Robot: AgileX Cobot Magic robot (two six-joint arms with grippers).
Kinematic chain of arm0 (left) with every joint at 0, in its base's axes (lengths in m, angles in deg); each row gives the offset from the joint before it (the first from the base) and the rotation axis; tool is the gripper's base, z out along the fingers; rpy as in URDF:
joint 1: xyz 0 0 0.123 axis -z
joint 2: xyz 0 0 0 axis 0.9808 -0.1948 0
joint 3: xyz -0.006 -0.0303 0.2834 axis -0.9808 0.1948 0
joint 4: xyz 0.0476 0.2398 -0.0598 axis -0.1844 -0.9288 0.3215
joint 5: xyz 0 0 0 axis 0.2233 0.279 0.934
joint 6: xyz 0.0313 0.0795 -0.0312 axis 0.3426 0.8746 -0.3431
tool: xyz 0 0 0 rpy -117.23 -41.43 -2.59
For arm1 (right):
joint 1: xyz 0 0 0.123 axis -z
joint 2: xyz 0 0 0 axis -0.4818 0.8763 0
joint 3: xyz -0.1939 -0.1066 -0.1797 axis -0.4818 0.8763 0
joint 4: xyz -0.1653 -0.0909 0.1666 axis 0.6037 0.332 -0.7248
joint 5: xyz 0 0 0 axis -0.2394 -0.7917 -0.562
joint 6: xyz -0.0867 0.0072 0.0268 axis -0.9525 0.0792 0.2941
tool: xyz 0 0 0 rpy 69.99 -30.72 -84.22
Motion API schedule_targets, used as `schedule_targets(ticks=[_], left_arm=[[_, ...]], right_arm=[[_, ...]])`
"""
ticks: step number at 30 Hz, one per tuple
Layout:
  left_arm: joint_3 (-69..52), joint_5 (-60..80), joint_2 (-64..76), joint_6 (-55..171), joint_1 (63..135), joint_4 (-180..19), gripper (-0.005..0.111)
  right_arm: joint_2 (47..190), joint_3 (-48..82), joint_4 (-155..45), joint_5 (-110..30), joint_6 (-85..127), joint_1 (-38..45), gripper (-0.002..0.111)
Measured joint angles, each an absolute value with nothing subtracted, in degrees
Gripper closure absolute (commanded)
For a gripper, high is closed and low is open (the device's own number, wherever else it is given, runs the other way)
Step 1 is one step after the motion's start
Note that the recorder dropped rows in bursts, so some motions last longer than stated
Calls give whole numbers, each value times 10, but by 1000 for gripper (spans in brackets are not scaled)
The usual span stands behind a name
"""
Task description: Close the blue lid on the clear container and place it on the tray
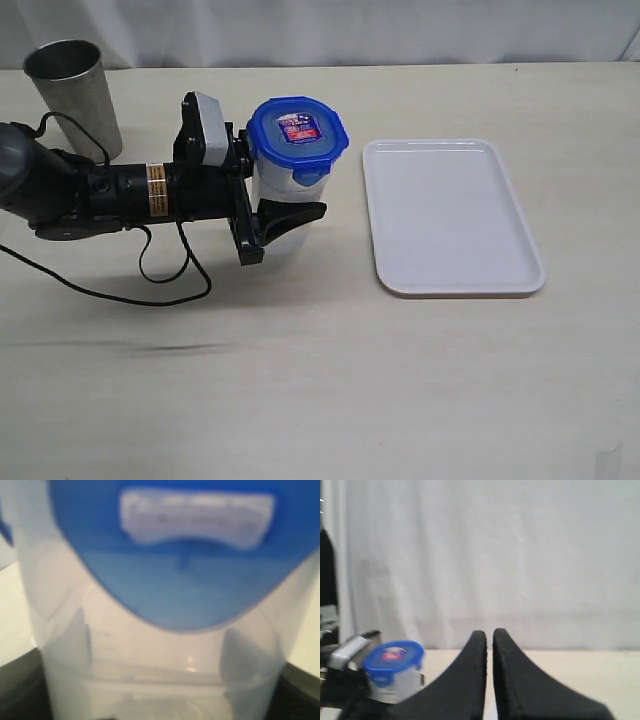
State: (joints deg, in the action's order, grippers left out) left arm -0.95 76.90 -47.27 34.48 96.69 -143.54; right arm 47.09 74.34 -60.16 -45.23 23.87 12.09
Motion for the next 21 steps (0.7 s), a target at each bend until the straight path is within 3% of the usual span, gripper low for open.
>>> schedule_targets(ticks=[9,21], left_arm=[[-9,770,-473,345,967,-1435,107],[-9,770,-473,342,967,-1435,107]], right_arm=[[471,813,-573,-503,239,281,104],[471,816,-520,-588,239,303,104]])
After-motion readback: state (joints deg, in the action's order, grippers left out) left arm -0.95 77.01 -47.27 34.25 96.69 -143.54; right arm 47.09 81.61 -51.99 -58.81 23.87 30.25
